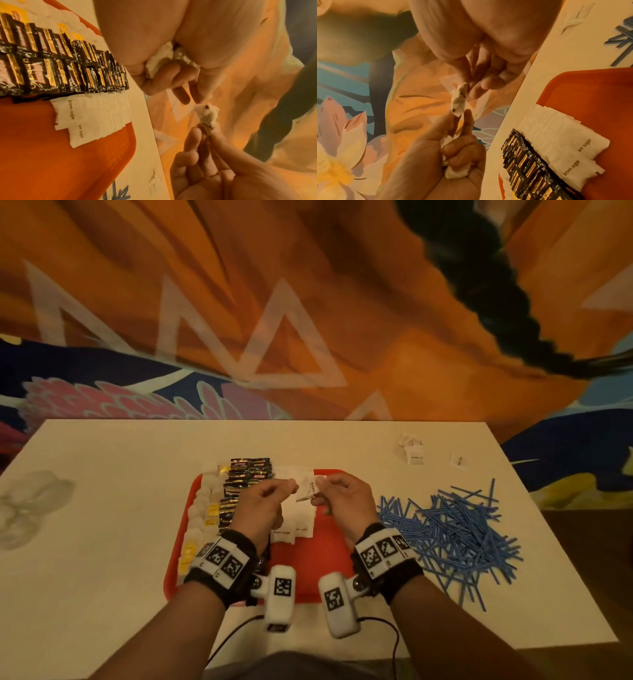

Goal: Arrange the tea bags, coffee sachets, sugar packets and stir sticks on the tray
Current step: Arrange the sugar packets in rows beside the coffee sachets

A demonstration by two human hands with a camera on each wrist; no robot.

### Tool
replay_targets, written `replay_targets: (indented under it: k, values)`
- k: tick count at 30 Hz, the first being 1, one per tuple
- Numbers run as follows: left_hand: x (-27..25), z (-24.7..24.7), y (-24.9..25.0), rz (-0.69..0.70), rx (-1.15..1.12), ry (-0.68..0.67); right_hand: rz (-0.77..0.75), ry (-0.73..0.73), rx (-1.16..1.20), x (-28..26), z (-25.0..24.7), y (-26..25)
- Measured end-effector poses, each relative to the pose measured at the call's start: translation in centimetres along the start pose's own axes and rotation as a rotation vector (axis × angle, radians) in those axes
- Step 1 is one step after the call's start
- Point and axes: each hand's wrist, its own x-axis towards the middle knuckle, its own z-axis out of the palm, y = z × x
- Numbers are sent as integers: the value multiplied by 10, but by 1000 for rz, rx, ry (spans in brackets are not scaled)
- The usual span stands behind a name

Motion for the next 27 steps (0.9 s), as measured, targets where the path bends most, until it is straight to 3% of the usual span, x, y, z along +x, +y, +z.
replay_targets:
  k: [3, 7, 11, 15, 22, 27]
  values:
    - [-2, -2, 4, 59, 45, 17, -9, 10, -26, -2, 0, -2]
    - [-4, 1, 6, 239, 308, -74, -121, 2, -185, -7, 1, -4]
    - [-2, 2, 3, 194, 218, -29, -159, 25, -163, -9, 6, -2]
    - [-3, -5, 0, 116, 104, 56, -62, -129, -163, -13, 8, 2]
    - [-7, -5, -9, 196, 185, 109, 36, -187, 71, -15, 12, 6]
    - [-6, -7, -14, 182, 136, 152, 38, -89, 195, -15, 9, 3]
